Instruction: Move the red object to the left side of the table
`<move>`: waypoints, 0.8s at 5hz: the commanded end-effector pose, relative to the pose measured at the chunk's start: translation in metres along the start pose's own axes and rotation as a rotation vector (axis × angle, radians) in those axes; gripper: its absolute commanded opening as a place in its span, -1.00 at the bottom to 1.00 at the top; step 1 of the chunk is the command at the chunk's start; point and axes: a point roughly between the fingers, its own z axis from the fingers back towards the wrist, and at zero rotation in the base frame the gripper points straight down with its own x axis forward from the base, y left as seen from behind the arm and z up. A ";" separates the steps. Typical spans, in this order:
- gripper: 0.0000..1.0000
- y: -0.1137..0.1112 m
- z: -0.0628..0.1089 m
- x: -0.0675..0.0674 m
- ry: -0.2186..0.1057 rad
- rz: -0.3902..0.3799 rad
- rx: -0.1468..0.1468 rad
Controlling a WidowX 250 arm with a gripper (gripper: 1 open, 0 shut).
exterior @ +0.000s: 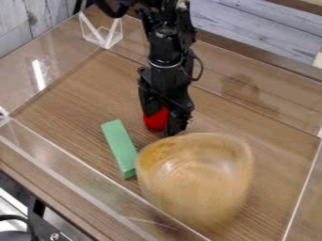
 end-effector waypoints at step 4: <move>-1.00 0.023 0.005 0.014 -0.026 -0.098 -0.026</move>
